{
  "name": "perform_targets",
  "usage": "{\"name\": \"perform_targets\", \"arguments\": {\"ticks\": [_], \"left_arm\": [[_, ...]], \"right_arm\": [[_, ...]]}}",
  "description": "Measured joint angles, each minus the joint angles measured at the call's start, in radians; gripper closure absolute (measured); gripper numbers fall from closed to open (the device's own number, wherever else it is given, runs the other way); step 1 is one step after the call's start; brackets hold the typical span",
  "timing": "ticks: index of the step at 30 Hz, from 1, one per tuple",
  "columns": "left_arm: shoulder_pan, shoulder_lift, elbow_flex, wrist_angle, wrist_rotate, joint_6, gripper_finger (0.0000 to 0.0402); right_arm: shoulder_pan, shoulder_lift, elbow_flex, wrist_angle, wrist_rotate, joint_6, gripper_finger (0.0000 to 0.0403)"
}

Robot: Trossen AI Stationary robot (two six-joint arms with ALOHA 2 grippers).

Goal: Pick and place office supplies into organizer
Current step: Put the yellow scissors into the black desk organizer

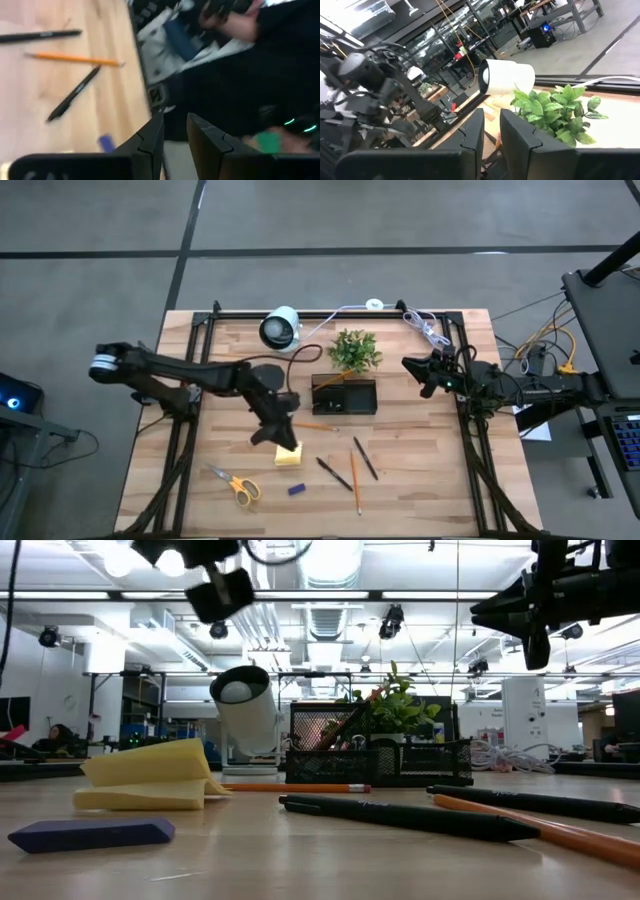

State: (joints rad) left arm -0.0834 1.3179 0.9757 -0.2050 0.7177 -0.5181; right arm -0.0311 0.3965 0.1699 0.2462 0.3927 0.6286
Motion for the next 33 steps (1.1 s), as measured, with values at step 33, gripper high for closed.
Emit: {"name": "perform_targets", "arguments": {"ticks": [33], "left_arm": [[-0.372,0.068,0.030,-0.459,-0.130,0.299,0.0267]], "right_arm": [[0.000,0.006,0.000,-0.079,0.002,-0.053,0.0351]]}}
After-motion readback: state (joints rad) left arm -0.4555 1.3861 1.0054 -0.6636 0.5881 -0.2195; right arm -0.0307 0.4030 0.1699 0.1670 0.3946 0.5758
